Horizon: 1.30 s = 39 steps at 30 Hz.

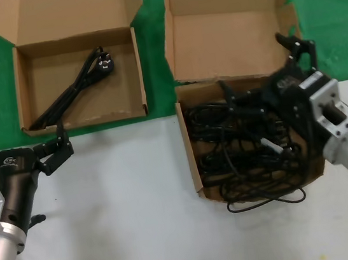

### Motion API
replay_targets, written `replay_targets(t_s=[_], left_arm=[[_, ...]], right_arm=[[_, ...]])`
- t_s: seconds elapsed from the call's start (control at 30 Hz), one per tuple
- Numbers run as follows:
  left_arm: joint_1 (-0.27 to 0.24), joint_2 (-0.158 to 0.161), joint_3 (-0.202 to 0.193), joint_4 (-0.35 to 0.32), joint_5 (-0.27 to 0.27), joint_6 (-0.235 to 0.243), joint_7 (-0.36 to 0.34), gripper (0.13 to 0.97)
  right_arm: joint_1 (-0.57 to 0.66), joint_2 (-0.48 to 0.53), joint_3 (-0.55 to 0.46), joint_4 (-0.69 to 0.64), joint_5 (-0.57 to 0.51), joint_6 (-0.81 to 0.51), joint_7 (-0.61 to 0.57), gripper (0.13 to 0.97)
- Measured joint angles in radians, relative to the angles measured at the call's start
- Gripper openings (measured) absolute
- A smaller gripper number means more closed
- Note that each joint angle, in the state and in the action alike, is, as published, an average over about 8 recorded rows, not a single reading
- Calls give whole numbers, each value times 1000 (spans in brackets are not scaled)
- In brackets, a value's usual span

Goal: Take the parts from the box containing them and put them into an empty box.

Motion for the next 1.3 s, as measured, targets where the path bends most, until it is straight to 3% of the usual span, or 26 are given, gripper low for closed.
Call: replay_targets(t_s=[0.67,1.3], left_arm=[[3,1,-2,3,-6,-7,5,966],[3,1,-3,3,-7,-8,5,966]], right_arm=[[-234,-22,126,60,146,159,110,966],[-252,-24,136,65,157,171,119,966]])
